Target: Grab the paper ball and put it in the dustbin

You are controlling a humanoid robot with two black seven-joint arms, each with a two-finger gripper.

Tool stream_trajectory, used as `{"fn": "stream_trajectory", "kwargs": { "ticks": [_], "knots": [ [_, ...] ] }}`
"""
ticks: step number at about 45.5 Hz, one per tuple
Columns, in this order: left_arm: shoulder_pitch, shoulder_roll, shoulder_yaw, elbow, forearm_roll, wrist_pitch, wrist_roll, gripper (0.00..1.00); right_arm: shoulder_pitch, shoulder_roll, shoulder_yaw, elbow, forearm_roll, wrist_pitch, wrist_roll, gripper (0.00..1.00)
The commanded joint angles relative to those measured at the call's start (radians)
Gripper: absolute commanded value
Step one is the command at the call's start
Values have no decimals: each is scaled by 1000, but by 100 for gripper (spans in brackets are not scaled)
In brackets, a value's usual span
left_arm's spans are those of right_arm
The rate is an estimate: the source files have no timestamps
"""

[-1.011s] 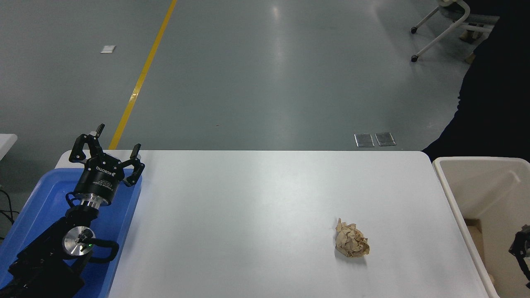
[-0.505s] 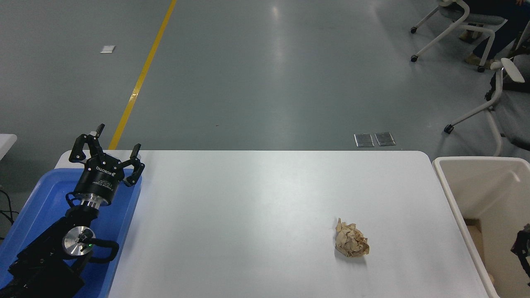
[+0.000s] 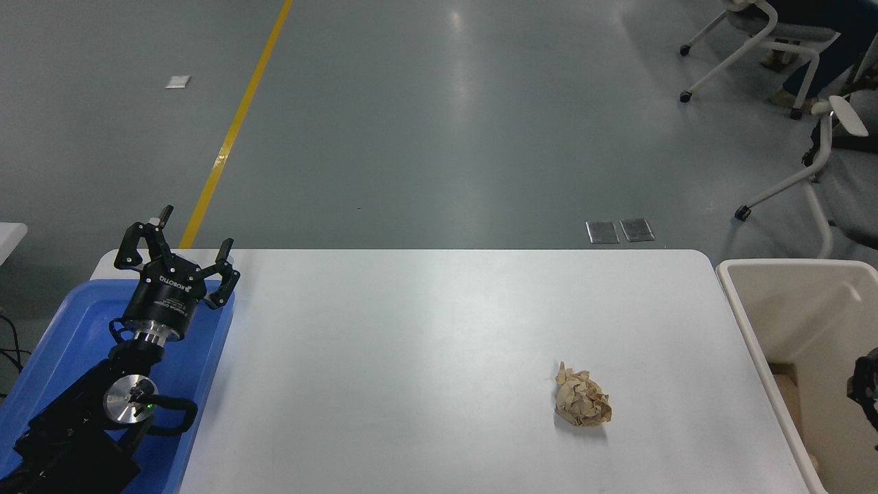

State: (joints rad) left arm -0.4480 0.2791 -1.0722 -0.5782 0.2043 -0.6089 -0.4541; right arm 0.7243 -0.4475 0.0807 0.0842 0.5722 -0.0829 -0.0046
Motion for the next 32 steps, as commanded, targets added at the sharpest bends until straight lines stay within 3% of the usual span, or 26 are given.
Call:
{"fn": "stream_trajectory", "kwargs": {
  "ticks": [1,15,32],
  "knots": [
    [0,0,0,0,0,0,0,98,180,-20,-323,104,-2,0,-2,100],
    [0,0,0,0,0,0,2,98,504,-28,-693,498,-47,11,-2,100],
    [0,0,0,0,0,0,2,98,883,-20,-998,1032,-368,71,-3,100]
  ]
}}
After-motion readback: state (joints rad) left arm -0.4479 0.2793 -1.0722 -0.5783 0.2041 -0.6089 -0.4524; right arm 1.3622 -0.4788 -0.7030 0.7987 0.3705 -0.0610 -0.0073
